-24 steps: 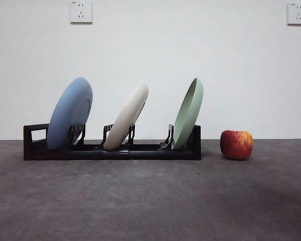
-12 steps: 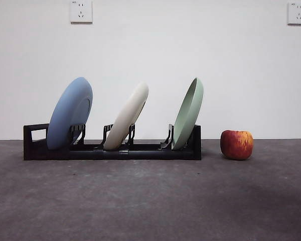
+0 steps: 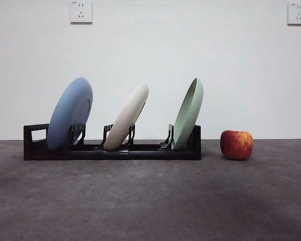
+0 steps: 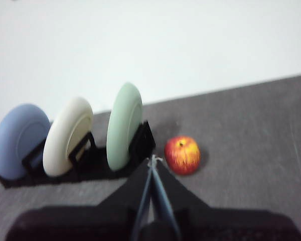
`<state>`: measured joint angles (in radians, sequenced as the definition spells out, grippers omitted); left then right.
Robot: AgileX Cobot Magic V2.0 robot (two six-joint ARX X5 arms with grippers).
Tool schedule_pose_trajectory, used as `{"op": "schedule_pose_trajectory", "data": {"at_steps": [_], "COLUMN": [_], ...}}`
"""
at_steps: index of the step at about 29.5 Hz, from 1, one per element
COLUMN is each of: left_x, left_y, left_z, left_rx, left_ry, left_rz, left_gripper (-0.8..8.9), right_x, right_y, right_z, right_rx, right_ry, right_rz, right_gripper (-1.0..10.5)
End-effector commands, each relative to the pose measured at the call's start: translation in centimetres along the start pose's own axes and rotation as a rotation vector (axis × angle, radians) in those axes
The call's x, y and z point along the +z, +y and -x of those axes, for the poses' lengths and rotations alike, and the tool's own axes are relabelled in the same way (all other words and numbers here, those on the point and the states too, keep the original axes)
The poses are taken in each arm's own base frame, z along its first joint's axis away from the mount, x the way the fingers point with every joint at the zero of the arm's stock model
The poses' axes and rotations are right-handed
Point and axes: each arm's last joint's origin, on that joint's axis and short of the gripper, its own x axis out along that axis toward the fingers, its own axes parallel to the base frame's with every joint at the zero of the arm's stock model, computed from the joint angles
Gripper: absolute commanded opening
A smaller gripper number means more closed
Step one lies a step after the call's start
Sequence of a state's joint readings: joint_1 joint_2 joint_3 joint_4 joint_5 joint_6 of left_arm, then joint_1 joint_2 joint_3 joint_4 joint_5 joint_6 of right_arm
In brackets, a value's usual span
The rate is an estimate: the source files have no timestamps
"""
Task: Take the yellow plate from the plate rack,put the plate on the table,take the apple from the table,put the apple in the plate
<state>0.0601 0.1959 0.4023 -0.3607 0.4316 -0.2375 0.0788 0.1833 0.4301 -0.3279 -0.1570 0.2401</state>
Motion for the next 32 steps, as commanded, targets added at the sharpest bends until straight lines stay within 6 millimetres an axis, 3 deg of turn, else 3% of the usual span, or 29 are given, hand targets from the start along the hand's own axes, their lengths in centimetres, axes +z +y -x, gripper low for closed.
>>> {"op": "schedule_pose_trajectory", "data": {"at_steps": [1, 8, 12, 24, 26, 28, 29, 30, 32], "left_x": [2.1, 6.4, 8.0, 8.8, 8.8, 8.8, 8.8, 8.8, 8.8], "left_y": [-0.8, -2.4, -3.0, -3.6, -3.5, -3.5, -3.5, -3.5, -3.5], "left_z": [0.4, 1.0, 1.2, 0.7, 0.6, 0.5, 0.5, 0.5, 0.5], "left_rx": [-0.043, -0.128, -0.133, -0.249, -0.258, -0.259, -0.259, -0.258, -0.258], "left_ry": [0.010, 0.133, 0.178, 0.256, 0.261, 0.266, 0.267, 0.267, 0.267], "left_rz": [-0.001, -0.034, -0.066, -0.044, -0.039, -0.036, -0.035, -0.035, -0.035], "left_gripper": [-0.06, -0.06, -0.06, 0.21, 1.41, 4.69, 5.83, 5.98, 5.98], "right_x": [2.2, 7.2, 8.9, 10.0, 9.9, 9.9, 9.9, 9.9, 9.9], "right_y": [0.6, 2.1, 2.6, 3.1, 3.1, 3.2, 3.2, 3.2, 3.2], "right_z": [0.3, 1.0, 1.2, 1.2, 1.3, 1.3, 1.3, 1.3, 1.3], "right_rx": [0.004, 0.016, 0.029, 0.110, 0.132, 0.150, 0.153, 0.153, 0.153], "right_ry": [0.072, 0.271, 0.341, 0.402, 0.404, 0.406, 0.406, 0.406, 0.406], "right_rz": [0.022, 0.147, 0.192, 0.205, 0.200, 0.195, 0.195, 0.195, 0.195], "right_gripper": [-0.1, -0.1, -0.1, 0.2, 1.5, 4.2, 5.3, 6.0, 6.1]}}
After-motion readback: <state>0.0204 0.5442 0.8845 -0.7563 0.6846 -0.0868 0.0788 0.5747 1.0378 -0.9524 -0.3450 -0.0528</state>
